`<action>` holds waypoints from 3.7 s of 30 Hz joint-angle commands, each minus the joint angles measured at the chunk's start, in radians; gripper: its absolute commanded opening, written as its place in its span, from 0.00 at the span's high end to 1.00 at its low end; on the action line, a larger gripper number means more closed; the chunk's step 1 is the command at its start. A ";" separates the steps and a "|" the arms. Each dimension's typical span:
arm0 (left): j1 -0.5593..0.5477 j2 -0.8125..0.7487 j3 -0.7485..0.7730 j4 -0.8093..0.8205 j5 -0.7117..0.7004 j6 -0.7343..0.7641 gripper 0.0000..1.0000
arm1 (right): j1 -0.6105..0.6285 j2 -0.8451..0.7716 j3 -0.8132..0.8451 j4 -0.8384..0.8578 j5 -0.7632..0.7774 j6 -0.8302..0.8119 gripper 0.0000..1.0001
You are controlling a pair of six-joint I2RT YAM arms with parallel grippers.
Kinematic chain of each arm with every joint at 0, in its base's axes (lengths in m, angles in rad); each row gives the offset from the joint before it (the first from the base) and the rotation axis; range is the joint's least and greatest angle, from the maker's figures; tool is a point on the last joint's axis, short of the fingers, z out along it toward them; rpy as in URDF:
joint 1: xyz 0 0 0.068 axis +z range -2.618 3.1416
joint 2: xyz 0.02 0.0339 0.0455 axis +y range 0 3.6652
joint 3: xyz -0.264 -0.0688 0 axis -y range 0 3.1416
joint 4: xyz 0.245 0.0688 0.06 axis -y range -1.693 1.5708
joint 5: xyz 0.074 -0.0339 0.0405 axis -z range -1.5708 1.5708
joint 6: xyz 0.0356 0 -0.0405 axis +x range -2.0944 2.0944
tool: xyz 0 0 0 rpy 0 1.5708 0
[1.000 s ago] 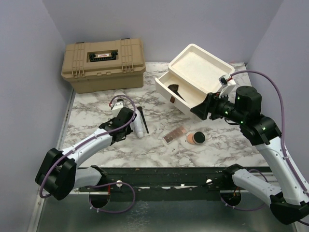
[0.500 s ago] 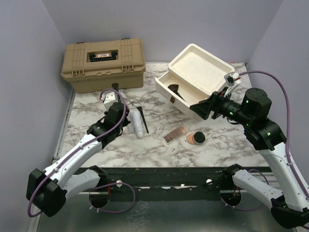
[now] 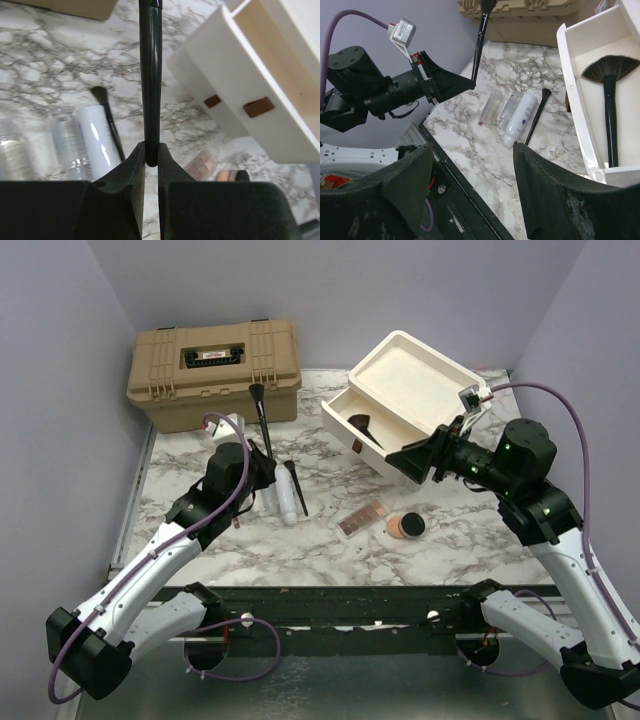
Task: Organize the makeup
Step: Place the makeup brush in the drawer.
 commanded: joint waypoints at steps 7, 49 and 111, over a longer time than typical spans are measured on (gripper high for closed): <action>0.000 0.035 0.012 0.374 0.511 -0.043 1.00 | 0.009 -0.064 -0.109 0.240 -0.081 0.126 0.29; -0.207 0.185 0.076 0.726 0.737 -0.191 1.00 | 0.009 -0.033 -0.249 0.551 -0.117 0.325 0.45; -0.255 0.239 0.049 0.863 0.706 -0.301 1.00 | 0.029 -0.009 -0.297 0.702 -0.037 0.498 0.63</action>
